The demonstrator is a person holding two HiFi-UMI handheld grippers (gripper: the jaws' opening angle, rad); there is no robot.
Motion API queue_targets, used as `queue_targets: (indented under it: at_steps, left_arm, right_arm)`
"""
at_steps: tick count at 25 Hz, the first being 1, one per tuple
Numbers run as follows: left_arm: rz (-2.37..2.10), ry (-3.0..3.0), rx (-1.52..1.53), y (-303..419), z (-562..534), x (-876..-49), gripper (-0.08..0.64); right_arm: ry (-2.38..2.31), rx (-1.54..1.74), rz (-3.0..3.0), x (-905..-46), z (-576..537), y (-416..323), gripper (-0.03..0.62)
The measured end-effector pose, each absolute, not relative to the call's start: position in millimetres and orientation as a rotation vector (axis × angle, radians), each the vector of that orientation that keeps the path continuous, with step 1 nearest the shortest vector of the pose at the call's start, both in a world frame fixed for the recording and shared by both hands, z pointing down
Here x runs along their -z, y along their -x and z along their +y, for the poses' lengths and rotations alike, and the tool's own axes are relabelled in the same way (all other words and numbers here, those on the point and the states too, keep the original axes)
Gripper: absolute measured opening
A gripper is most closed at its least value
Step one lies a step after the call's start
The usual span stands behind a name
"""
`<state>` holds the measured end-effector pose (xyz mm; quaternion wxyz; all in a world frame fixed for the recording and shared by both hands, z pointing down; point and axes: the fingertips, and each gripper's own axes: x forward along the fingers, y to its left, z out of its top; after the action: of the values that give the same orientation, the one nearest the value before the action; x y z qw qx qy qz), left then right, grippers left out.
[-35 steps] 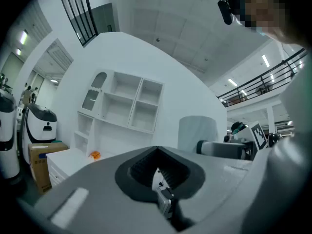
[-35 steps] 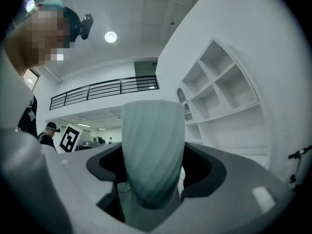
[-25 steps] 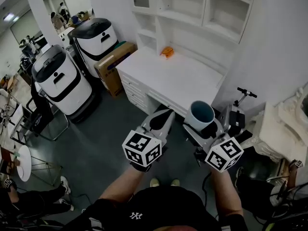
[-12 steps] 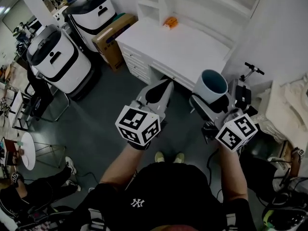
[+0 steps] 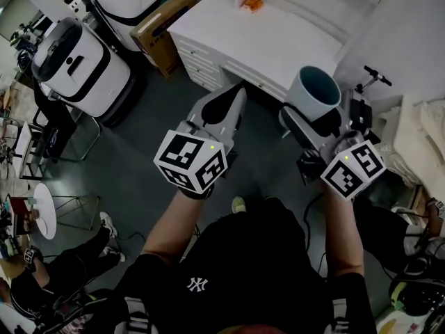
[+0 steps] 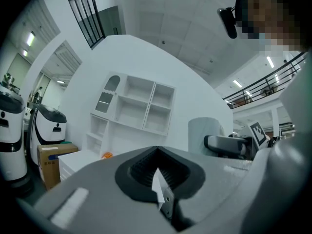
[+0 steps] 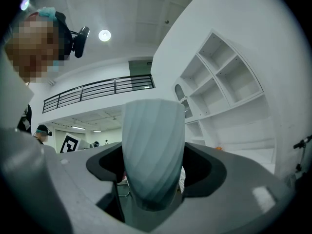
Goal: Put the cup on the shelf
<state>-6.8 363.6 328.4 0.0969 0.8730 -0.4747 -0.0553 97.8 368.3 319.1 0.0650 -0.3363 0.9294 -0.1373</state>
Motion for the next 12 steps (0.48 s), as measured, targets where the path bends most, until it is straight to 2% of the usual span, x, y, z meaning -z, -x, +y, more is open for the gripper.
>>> queue_targets:
  at_steps: [12]
  left_arm:
    - [-1.415, -2.565, 0.163, 31, 323, -335, 0.000]
  right_arm:
    - [0.980, 0.417, 2.829, -322, 327, -69, 0.380]
